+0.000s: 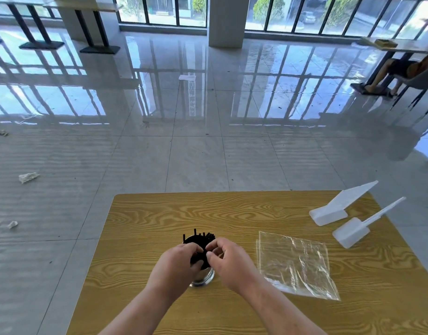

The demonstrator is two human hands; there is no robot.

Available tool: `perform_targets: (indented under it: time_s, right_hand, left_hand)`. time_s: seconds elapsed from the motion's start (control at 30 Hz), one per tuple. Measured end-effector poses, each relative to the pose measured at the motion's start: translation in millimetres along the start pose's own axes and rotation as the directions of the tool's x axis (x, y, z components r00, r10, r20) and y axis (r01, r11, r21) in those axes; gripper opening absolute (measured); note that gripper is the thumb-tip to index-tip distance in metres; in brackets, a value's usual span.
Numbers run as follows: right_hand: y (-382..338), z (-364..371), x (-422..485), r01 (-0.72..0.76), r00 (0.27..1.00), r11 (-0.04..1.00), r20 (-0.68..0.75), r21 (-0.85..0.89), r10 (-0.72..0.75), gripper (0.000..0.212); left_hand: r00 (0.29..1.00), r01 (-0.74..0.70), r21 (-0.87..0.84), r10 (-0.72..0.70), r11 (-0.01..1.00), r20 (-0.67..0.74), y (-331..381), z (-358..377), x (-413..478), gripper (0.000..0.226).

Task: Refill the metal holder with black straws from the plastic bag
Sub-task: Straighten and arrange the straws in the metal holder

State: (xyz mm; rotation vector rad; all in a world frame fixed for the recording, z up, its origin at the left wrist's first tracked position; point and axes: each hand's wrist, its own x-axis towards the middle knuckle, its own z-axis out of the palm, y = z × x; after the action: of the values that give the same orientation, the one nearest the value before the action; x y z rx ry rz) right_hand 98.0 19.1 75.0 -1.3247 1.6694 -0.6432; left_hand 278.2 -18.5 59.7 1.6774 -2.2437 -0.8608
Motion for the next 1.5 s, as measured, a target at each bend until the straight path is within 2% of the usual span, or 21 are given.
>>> perform_targets:
  time_s: [0.3,0.57,0.77,0.9,0.97,1.1,1.17,1.2,1.23,1.3,1.33,1.4,1.47,1.5]
  right_hand:
    - [-3.7,-4.5,-1.0,0.024,0.999,1.000,-0.031,-0.016,-0.024,0.011]
    - [-5.2,-14.7,-0.9,0.043,0.997,0.999,-0.067,0.014,-0.042,0.014]
    - [-3.8,-25.5,-2.5,0.021,0.996,0.994,-0.093,0.104,-0.012,0.017]
    - [-2.9,-33.4,-4.6,0.009,0.993,0.982,-0.118,0.191,0.014,0.017]
    - [-1.2,-36.3,-5.6,0.002,0.993,0.978,-0.117,0.208,0.023,0.018]
    - [-3.0,-39.2,-8.0,-0.097,0.994,0.965,-0.022,0.246,0.105,0.022]
    - [-8.8,-39.2,-10.2,-0.162,0.985,0.952,0.109,0.261,0.137,0.019]
    - [-12.1,-38.8,-12.0,-0.186,0.971,0.940,0.197,0.286,0.132,0.017]
    - [-15.6,-38.5,-12.7,-0.201,0.952,0.922,0.286,0.330,0.105,0.025]
    - [-22.4,-38.1,-12.6,-0.256,0.908,0.835,0.418,0.488,0.034,0.063]
    - [-26.4,-38.4,-12.1,-0.276,0.896,0.777,0.443,0.566,-0.004,0.081]
    - [-36.1,-41.5,-10.3,-0.283,0.898,0.662,0.435,0.694,-0.072,0.103]
    - [-45.5,-46.1,-7.6,-0.271,0.912,0.513,0.388,0.814,-0.135,0.114]
    - [-49.8,-48.7,-5.8,-0.258,0.920,0.431,0.356,0.865,-0.162,0.112]
  left_hand:
    - [0.990,-0.121,0.151,0.130,0.981,-0.053,4.5,-19.2,4.7,0.018]
    - [0.979,-0.152,0.123,0.166,0.981,-0.114,34.8,-67.4,4.9,0.011]
    - [0.967,-0.127,0.024,0.129,0.992,-0.221,47.2,-106.7,0.3,0.008]
    - [0.960,-0.100,-0.085,0.074,0.991,-0.269,39.9,-128.2,0.8,0.021]
    - [0.947,-0.090,-0.142,0.041,0.986,-0.319,32.9,-135.0,3.2,0.020]
    - [0.929,-0.107,-0.339,-0.028,0.935,-0.370,23.1,-138.5,5.2,0.017]
    - [0.928,-0.130,-0.499,-0.071,0.857,-0.365,20.7,-135.3,5.9,0.017]
    - [0.932,-0.146,-0.603,-0.095,0.785,-0.349,21.5,-133.3,5.6,0.015]
    - [0.940,-0.154,-0.705,-0.116,0.692,-0.320,23.4,-131.7,4.6,0.018]
    - [0.960,-0.124,-0.861,-0.159,0.493,-0.230,27.0,-127.4,1.0,0.032]
    - [0.968,-0.084,-0.911,-0.185,0.405,-0.171,28.2,-123.6,-0.6,0.037]
    - [0.972,0.016,-0.971,-0.230,0.237,-0.040,30.5,-113.1,-2.8,0.035]
    - [0.962,0.113,-0.989,-0.261,0.096,0.084,31.8,-100.9,-4.7,0.027]
    - [0.953,0.152,-0.988,-0.271,0.033,0.138,31.2,-94.5,-5.3,0.023]
